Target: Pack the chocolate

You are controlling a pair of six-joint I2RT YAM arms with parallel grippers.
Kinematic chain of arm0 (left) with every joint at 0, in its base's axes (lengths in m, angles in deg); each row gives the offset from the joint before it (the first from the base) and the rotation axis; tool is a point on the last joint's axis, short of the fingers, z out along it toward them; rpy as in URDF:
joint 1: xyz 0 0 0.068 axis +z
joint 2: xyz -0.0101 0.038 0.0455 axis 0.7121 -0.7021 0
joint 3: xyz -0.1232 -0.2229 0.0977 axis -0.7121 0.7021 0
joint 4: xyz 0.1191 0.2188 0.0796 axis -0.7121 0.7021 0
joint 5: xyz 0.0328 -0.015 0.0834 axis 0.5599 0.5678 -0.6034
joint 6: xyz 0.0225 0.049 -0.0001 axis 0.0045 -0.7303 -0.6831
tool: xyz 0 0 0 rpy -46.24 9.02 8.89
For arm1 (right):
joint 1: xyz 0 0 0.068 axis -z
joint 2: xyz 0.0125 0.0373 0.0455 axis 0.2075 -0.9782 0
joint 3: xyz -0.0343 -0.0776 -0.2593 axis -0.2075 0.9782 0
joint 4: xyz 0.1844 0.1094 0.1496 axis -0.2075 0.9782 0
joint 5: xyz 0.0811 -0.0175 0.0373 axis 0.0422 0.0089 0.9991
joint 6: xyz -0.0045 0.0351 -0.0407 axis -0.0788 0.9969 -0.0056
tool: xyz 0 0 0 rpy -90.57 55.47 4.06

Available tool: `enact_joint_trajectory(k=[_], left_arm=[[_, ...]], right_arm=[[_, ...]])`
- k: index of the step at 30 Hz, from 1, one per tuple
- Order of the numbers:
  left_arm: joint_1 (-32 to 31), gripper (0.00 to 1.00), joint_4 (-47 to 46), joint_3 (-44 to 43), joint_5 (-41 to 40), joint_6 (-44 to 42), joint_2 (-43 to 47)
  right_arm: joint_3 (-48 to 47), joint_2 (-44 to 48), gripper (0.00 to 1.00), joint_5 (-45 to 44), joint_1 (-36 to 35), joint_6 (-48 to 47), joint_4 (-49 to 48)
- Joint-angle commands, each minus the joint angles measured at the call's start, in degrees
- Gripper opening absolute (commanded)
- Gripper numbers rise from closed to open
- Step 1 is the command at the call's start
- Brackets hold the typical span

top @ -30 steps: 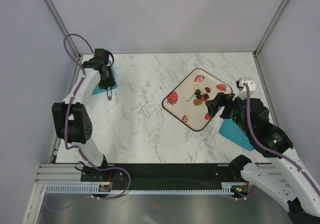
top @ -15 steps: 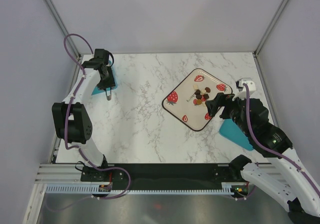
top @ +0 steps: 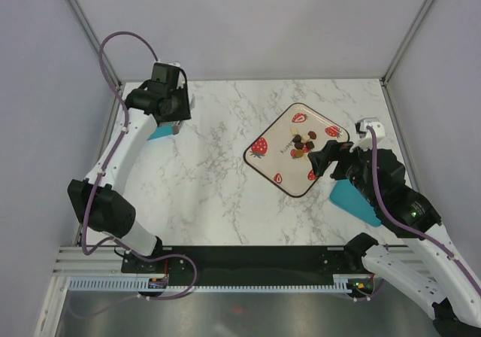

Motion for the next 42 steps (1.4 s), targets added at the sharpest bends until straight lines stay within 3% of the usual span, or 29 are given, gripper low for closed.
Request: enact_joint_trajectory(k=[1,9,14,21,28,42], left_arm=[[-9.14,0.47,0.02,-1.82,0.04,-0.44,2.8],[-30.77,0.47,-7.36,0.64,2.48,0.8,-0.61],[-37.12,0.49,-10.87,-1.11,4.07,-0.69,-7.28],[-40.56,0.53,-13.34,-1.3,4.33,-2.19,-13.36],[-40.91,0.54,-17.56,-0.68,6.53,-2.89,-17.06],[-40.74,0.53,-17.56,-4.46,4.51,-3.68,-24.0]], right_arm=[[-0.76,0.73,0.98,0.38,-0.12,1.03,-1.8],[-1.47,2.05,0.98,0.29,-0.12,1.39,0.13],[-2.43,2.93,0.98,-0.5,-0.04,1.04,1.54],[-2.96,3.55,0.98,-1.2,-0.12,0.33,2.42],[-2.61,3.64,0.98,-1.82,-0.12,-0.02,2.68],[-2.08,4.52,0.98,-3.14,-0.12,-0.63,3.12]])
